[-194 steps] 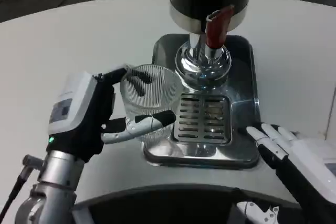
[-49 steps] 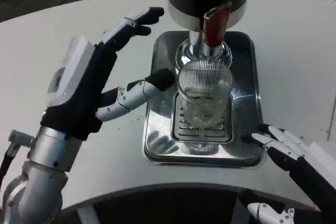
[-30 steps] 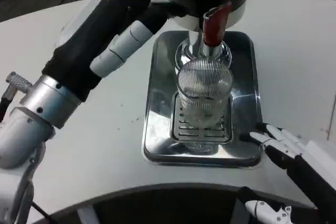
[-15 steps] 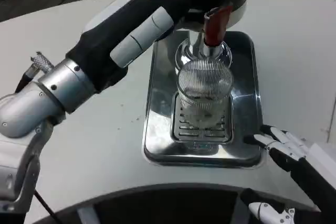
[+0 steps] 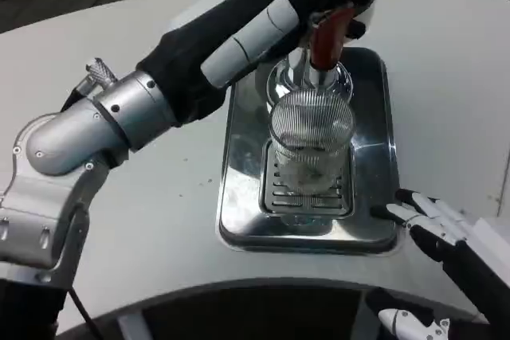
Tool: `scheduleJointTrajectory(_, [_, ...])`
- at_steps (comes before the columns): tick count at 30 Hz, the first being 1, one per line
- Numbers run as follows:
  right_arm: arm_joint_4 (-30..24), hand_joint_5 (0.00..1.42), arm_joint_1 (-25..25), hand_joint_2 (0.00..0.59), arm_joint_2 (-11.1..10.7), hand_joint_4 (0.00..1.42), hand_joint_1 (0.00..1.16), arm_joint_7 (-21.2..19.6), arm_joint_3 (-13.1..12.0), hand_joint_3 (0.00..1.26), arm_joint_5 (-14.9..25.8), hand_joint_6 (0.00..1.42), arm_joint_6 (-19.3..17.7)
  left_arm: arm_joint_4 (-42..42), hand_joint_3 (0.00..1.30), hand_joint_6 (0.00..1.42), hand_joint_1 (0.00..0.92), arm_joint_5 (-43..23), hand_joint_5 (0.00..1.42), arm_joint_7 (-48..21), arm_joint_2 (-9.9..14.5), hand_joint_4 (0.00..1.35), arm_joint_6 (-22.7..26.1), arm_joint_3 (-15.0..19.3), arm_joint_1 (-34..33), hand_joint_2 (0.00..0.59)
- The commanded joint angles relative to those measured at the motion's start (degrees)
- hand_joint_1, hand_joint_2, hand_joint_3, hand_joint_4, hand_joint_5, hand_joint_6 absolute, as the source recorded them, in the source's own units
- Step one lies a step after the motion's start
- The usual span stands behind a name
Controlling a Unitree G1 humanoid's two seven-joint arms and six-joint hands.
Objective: Grasp the cup under the faucet to collect the drink, then remove the cup.
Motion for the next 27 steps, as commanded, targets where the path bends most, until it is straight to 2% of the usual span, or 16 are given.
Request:
scheduleJointTrajectory(1, [-0.62,0.00,0.72,0.394,-0.17,0.00,0.36,-0.58,-0.12,0.13,0.43,0.00,-0.69,1.39,0.17,0.16,0.000,0.53,0.22,-1.18,-0.57,0.10,-0.68,-0.86,-1.44,0.105])
scheduleJointTrajectory(12, [-0.06,0.00,0.45,0.390,-0.13,0.00,0.35,-0.69,-0.10,0.13,0.61,0.00,-0.35,6.17,0.17,0.16,0.000,2.13,0.22,-3.47,-0.99,0.10,-1.78,-2.65,-4.30,0.109])
scheduleJointTrajectory(19, [0.20,0.00,0.72,0.390,0.04,0.00,0.35,-0.91,-0.08,0.13,0.76,0.00,-0.32,8.10,0.17,0.16,0.000,4.49,0.21,-4.70,-0.86,0.10,-5.28,-4.05,-4.91,0.110])
scheduleJointTrajectory(27, [0.71,0.00,-0.52,0.390,0.13,0.00,0.34,-0.86,-0.75,0.13,1.75,0.00,0.74,9.57,0.13,0.11,0.000,8.47,0.13,-5.01,-0.11,0.04,-9.00,-6.36,-5.13,0.105])
